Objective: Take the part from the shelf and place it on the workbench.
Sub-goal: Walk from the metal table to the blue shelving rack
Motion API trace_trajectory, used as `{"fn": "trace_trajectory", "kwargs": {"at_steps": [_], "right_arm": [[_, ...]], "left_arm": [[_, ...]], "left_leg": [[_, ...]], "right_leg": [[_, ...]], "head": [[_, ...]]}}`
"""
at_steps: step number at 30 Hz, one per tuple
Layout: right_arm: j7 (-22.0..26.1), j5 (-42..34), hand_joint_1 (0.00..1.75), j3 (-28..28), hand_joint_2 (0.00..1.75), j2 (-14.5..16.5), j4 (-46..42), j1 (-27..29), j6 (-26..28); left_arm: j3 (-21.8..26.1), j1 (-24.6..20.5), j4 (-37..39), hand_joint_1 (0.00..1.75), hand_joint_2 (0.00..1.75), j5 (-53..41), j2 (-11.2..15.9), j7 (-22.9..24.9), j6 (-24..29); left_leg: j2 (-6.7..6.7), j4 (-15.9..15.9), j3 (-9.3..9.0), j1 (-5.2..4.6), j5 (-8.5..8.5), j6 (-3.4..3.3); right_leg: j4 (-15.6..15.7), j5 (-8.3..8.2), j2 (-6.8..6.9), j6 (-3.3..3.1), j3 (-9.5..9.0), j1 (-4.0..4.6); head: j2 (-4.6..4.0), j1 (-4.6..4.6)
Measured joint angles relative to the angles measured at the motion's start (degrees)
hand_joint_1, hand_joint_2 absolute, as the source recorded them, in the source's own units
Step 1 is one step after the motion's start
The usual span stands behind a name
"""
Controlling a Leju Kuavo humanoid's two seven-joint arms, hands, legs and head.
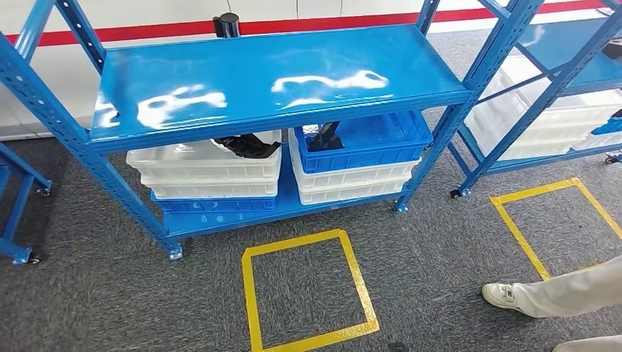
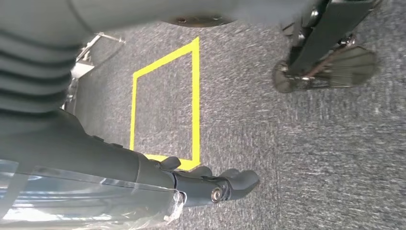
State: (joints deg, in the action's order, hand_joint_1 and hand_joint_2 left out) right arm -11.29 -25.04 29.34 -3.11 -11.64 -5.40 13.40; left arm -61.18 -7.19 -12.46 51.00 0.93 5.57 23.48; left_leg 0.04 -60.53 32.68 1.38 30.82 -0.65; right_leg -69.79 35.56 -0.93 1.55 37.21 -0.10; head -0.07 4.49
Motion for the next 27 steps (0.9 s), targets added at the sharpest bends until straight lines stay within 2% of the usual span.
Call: {"fn": "trace_trajectory", "kwargs": {"at_steps": [1, 2, 3, 5, 6, 7, 8, 10, 12, 13, 15, 16, 17, 18, 19, 21, 22, 23, 25, 27], "right_arm": [[-0.1, 0.0, 0.0, 0.1, 1.75, 0.0, 0.0, -0.1, 0.0], [-0.2, 0.0, 0.0, 0.3, 1.75, 0.1, 0.0, 0.0, 0.0], [-0.2, 0.0, 0.0, 0.4, 1.75, 0.1, 0.0, 0.1, 0.0], [-0.3, 0.0, 0.0, 0.7, 1.75, 0.1, 0.0, 0.3, -0.1], [-0.3, 0.0, 0.0, 0.7, 1.75, 0.0, 0.0, 0.3, -0.2], [-0.3, 0.0, 0.0, 0.8, 1.75, 0.0, 0.0, 0.3, -0.3], [-0.3, 0.0, 0.0, 0.9, 1.75, -0.1, 0.0, 0.2, -0.3], [-0.3, 0.0, 0.0, 1.0, 1.75, -0.2, 0.0, 0.1, -0.4], [-0.3, 0.0, 0.0, 1.2, 1.75, -0.2, 0.0, 0.3, -0.4], [-0.3, 0.0, 0.0, 1.3, 1.75, -0.2, 0.0, 0.3, -0.4], [-0.4, 0.1, 0.0, 1.4, 1.75, -0.2, 0.0, 0.2, -0.5], [-0.4, 0.1, 0.0, 1.5, 1.75, -0.2, 0.0, 0.1, -0.6], [-0.3, 0.2, 0.0, 1.6, 1.75, -0.2, 0.0, 0.1, -0.6], [-0.3, 0.3, 0.0, 1.7, 1.75, -0.1, -0.2, 0.1, -0.7], [-0.2, 0.6, 0.0, 1.7, 1.75, 0.0, -0.4, 0.2, -0.7], [0.2, 1.4, 0.0, 1.6, 1.75, 0.2, -1.2, 0.2, -1.1], [0.5, 1.8, 0.0, 1.6, 1.75, 0.2, -1.5, 0.1, -1.3], [0.7, 2.3, 0.0, 1.5, 1.75, 0.3, -1.9, 0.1, -1.6], [1.2, 3.4, 0.0, 1.1, 1.75, 0.3, -2.5, 0.3, -2.1], [1.7, 4.5, 0.0, 0.4, 1.75, 0.4, -3.0, 0.6, -2.7]], "left_arm": [[0.0, 0.0, 0.0, 0.0, 1.75, 0.0, 0.0, 0.1, 0.0], [0.0, 0.1, 0.0, 0.0, 1.75, 0.1, 0.0, 0.2, 0.0], [0.0, 0.1, 0.0, 0.0, 1.75, 0.1, 0.0, 0.3, 0.0], [0.0, 0.0, 0.0, 0.0, 1.75, 0.2, 0.0, 0.5, 0.0], [0.0, 0.0, 0.0, 0.0, 1.75, 0.2, -0.1, 0.5, 0.0], [0.0, -0.1, 0.0, 0.0, 1.75, 0.2, -0.1, 0.6, 0.0], [0.0, -0.1, 0.0, 0.0, 1.75, 0.2, -0.1, 0.6, 0.0], [0.0, -0.2, 0.0, 0.0, 1.75, 0.2, -0.2, 0.7, 0.0], [0.0, -0.2, 0.0, 0.0, 1.75, 0.2, -0.2, 0.7, 0.0], [0.0, -0.2, 0.0, 0.0, 1.75, 0.2, -0.2, 0.8, 0.0], [0.0, -0.3, 0.0, 0.0, 1.75, 0.3, -0.2, 1.3, 0.0], [0.0, -0.4, 0.0, 0.0, 1.75, 0.5, -0.1, 1.6, 0.0], [0.1, -0.4, 0.0, 0.0, 1.75, 0.8, -0.1, 2.0, 0.0], [0.2, -0.4, 0.0, 0.0, 1.75, 0.9, -0.1, 2.4, 0.0], [0.5, -0.2, 0.0, 0.0, 1.75, 0.8, -0.1, 2.7, 0.0], [1.6, 0.6, 0.0, 0.0, 1.75, -0.4, -0.1, 2.9, -0.3], [2.2, 0.9, 0.0, 0.0, 1.75, -1.3, 0.0, 2.9, -0.5], [2.9, 1.3, 0.0, 0.0, 1.75, -2.3, 0.0, 2.8, -0.9], [4.6, 1.8, 0.0, 0.0, 1.75, -4.5, 0.0, 2.5, -1.9], [6.4, 2.2, -0.1, 0.0, 1.75, -6.8, -0.1, 2.0, -3.0]], "left_leg": [[0.33, 0.0, -0.11, -0.01, 0.14, -0.09], [0.57, 0.0, -0.29, -0.04, 0.32, -0.12], [0.73, 0.0, -0.53, -0.07, 0.5, -0.11], [0.82, 0.1, -1.13, -0.12, 0.91, 0.06], [0.82, 0.1, -1.31, -0.2, 1.09, 0.22], [0.83, 0.1, -1.35, -0.23, 1.19, 0.45], [0.84, 0.2, -1.3, -0.23, 1.23, 0.7], [0.85, 0.7, -1.45, -0.22, 1.14, 1.41], [0.56, 0.2, -1.56, -0.26, 1.81, 1.98], [0.3, -1.5, -0.88, -0.32, 2.89, 2.16], [-0.13, -7.8, 2.34, -0.35, 5.96, 2.32], [-0.18, -10.9, 4.12, -0.37, 7.01, 2.39], [-0.18, -12.6, 5.26, -0.37, 7.11, 2.43], [-0.15, -12.5, 5.43, -0.38, 6.1, 2.43], [-0.12, -10.4, 4.59, -0.38, 4.15, 2.39], [-0.04, -3.8, 1.69, -0.47, 0.25, 2.08], [-0.01, -1.2, 0.52, -0.55, -0.57, 1.78], [-0.01, 0.2, -0.06, -0.69, -0.7, 1.44], [-0.1, 0.8, -0.35, -0.93, -0.28, 0.76], [-0.05, 1.1, -0.64, -0.72, -0.39, 0.25]], "right_leg": [[-3.0, 0.73, 0.34, 0.11, 1.82, -0.05], [-4.4, 0.4, 0.51, 0.1, 2.87, -0.09], [-3.8, -0.97, 0.59, -0.04, 2.9, -0.11], [2.5, -5.44, 0.62, -0.72, 0.45, 0.0], [5.7, -6.9, 0.64, -1.13, -0.99, 0.15], [8.3, -7.57, 0.66, -1.53, -2.14, 0.34], [9.6, -7.48, 0.69, -1.8, -2.71, 0.53], [10.6, -7.04, 0.74, -2.16, -3.18, 0.69], [11.8, -7.39, 0.88, -2.5, -3.94, 0.47], [12.4, -7.56, 0.95, -2.7, -4.37, 0.32], [12.8, -7.57, 1.03, -3.04, -4.77, 0.27], [12.8, -7.47, 1.06, -3.18, -4.84, 0.33], [12.7, -7.32, 1.09, -3.28, -4.96, 0.41], [12.7, -7.13, 1.11, -3.32, -5.15, 0.45], [12.6, -6.91, 1.07, -3.28, -5.41, 0.48], [12.1, -6.29, 0.88, -2.89, -5.78, 0.58], [11.8, -6.0, 0.8, -2.6, -5.78, 0.64], [11.6, -5.82, 0.82, -2.28, -5.71, 0.68], [11.5, -5.72, 0.98, -1.77, -5.67, 0.57], [10.7, -4.96, 1.05, -1.16, -5.46, 0.44]], "head": [[0.0, 0.32], [0.0, 0.62], [0.0, 0.89], [0.0, 1.27], [0.0, 1.26], [0.0, 1.27], [0.0, 1.23], [0.0, 1.23], [0.0, 1.01], [0.0, 0.71], [0.0, -0.24], [0.0, -0.63], [0.0, -0.91], [0.0, -1.11], [0.0, -1.3], [0.0, -1.72], [0.0, -1.88], [0.0, -1.88], [0.0, -1.72], [0.0, -1.51]]}}
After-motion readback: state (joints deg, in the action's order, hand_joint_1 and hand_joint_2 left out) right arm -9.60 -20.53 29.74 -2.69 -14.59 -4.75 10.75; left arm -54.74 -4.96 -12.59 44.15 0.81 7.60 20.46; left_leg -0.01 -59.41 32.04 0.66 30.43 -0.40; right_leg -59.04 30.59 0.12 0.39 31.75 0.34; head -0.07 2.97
